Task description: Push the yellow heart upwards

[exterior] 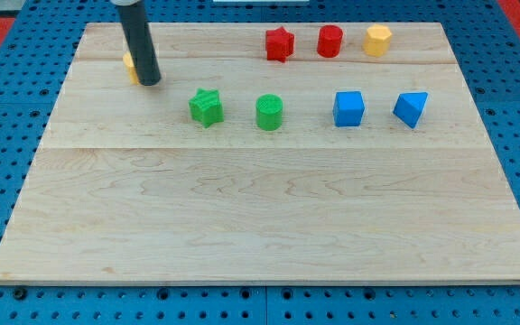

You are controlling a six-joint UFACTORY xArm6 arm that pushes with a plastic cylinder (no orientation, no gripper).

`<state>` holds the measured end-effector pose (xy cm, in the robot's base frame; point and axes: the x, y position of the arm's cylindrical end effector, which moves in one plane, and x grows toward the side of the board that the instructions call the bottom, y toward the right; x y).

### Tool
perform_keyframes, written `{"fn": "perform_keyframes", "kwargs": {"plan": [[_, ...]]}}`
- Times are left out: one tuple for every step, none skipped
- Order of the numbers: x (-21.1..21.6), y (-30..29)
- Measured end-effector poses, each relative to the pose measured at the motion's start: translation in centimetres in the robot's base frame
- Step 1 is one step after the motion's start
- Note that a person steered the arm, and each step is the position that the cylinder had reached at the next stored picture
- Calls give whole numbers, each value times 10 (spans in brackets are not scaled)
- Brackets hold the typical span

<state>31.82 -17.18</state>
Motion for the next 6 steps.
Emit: {"fn": "perform_keyframes", "kwargs": {"plan": [[15, -58], [-26, -39], [-45, -16], [-27, 11], [-15, 24], [-8, 37]]}}
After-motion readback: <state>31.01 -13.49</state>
